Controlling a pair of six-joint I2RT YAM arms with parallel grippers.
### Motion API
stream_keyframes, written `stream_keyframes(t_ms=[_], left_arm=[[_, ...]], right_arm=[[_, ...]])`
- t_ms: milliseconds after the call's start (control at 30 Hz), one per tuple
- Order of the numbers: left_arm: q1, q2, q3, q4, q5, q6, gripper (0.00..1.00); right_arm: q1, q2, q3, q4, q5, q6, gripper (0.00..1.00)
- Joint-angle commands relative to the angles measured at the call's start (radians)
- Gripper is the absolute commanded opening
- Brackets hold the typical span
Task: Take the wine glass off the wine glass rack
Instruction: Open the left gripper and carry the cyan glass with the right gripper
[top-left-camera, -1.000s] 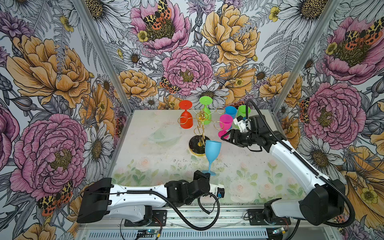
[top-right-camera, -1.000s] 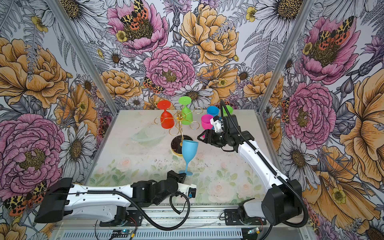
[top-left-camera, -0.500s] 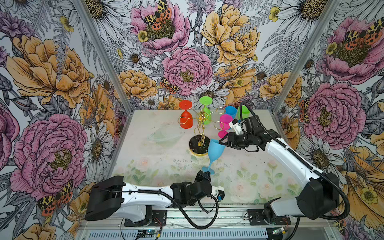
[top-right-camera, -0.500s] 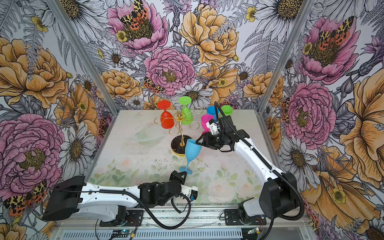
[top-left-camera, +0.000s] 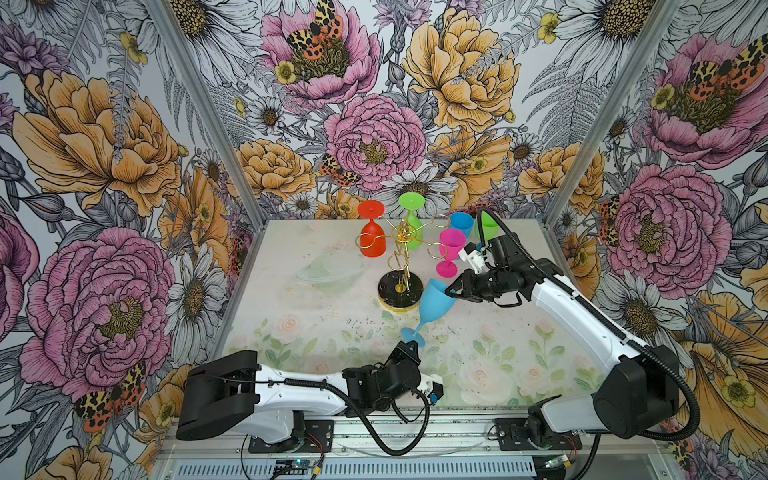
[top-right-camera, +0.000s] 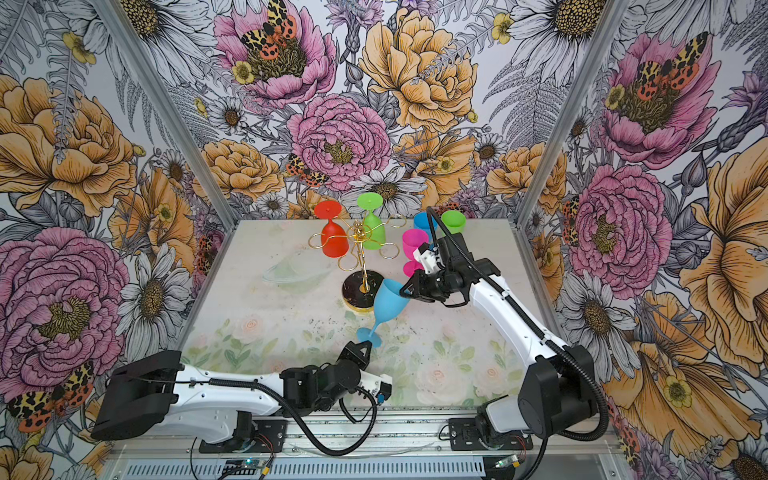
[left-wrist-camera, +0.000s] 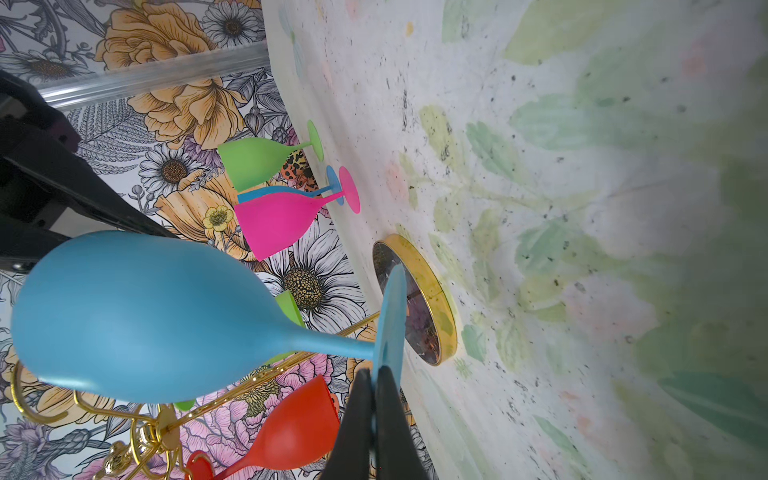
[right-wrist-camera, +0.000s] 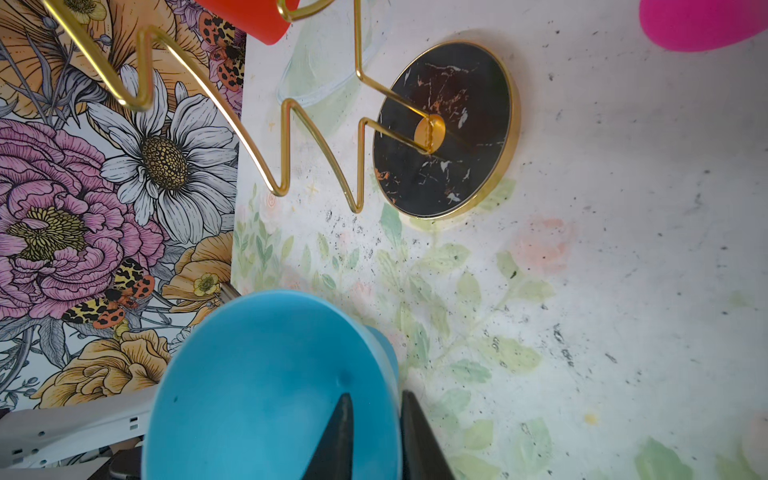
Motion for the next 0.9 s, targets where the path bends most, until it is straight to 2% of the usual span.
stream_keyframes(t_ms=[0,300,500,700,867], left_arm=[[0.014,-0.001,-0.027,0.147,-0.045,0.082,0.0],[0.017,-0.004,-0.056,0.173,-0.051,0.11,0.02],[0.015,-0.004,-0.072,0.172,-0.055,0.081,0.2],[-0.009,-0.007,-0.083,0.173,-0.07,-0.01,0.33],[-0.045,-0.024,-0.06,0.172,-0.13,-0.181,0.42]], right_arm=[[0.001,0.013,0.031,-0.029,-0.03,-0.028,0.16],[0.001,0.017,0.035,-0.036,-0.044,-0.028,0.03],[-0.001,0.015,0.042,-0.037,-0.025,-0.041,0.0],[-0.006,0.01,0.058,-0.039,0.029,-0.042,0.0],[-0.023,-0.008,0.075,-0.039,0.14,-0.046,0.0]])
